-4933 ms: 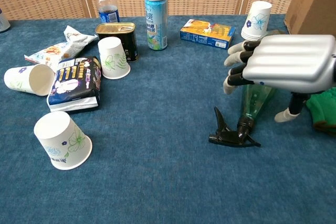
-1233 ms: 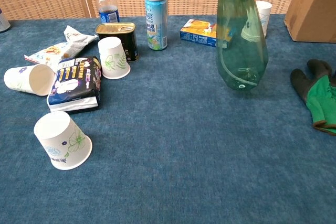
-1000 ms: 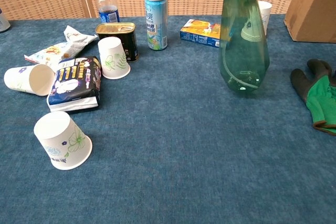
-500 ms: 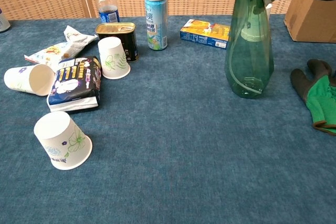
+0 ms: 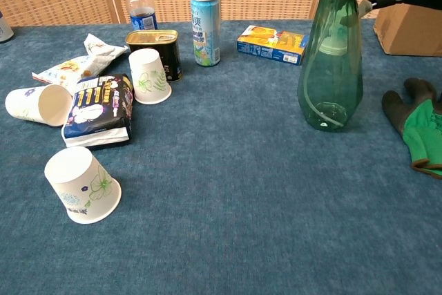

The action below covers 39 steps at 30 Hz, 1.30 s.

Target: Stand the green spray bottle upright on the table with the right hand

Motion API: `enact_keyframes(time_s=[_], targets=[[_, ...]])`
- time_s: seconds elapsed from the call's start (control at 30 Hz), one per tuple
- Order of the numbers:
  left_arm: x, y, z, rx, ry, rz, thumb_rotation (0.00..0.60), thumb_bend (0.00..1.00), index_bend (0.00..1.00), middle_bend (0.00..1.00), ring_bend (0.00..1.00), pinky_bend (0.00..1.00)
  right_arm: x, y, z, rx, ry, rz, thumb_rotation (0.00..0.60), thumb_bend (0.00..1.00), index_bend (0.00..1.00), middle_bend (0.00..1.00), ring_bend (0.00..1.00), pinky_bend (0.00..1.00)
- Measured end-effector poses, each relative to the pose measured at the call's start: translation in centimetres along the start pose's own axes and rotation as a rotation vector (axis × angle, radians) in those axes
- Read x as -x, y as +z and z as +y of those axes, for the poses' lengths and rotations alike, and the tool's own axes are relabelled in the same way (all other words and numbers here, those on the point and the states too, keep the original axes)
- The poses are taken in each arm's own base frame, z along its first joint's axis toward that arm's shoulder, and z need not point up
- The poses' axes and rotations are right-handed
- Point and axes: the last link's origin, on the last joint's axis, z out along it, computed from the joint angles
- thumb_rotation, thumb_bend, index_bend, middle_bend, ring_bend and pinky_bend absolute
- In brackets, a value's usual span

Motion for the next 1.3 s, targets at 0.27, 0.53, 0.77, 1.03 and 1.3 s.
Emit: enact_keyframes(time_s=[0.27,0.53,0.77,1.03,1.3], targets=[[-0.06,-0.03,0.04,-0.003,0.003,0.003,0.593,0.18,0.29,0.27,0.21,0.03,-0.34,0.20,-0.30,-0.001,-0.005,-0.024,0.600,0.06,0.42,0.43,0.28,0.42],[-0.02,0.01,0.04,-0.002,0.003,0.003,0.594,0.18,0.29,0.27,0.21,0.04,-0.39,0.16,-0.31,0.003,-0.006,-0.038,0.600,0.05,0.37,0.40,0.25,0.38],[0.05,0.09,0.05,-0.001,0.003,0.001,0.596,0.18,0.30,0.27,0.21,0.05,-0.50,0.13,-0.48,0.004,-0.003,-0.056,0.600,0.04,0.33,0.37,0.22,0.34],[0.01,0.18,0.08,0.001,0.005,0.002,0.594,0.18,0.29,0.27,0.21,0.05,-0.68,0.01,-0.40,0.005,-0.006,-0.065,0.600,0.04,0.33,0.37,0.22,0.34],[-0.01,0.13,0.13,0.003,0.005,0.004,0.595,0.18,0.29,0.27,0.21,0.05,-0.91,-0.07,-0.14,0.013,-0.004,-0.066,0.600,0.05,0.33,0.37,0.21,0.32]])
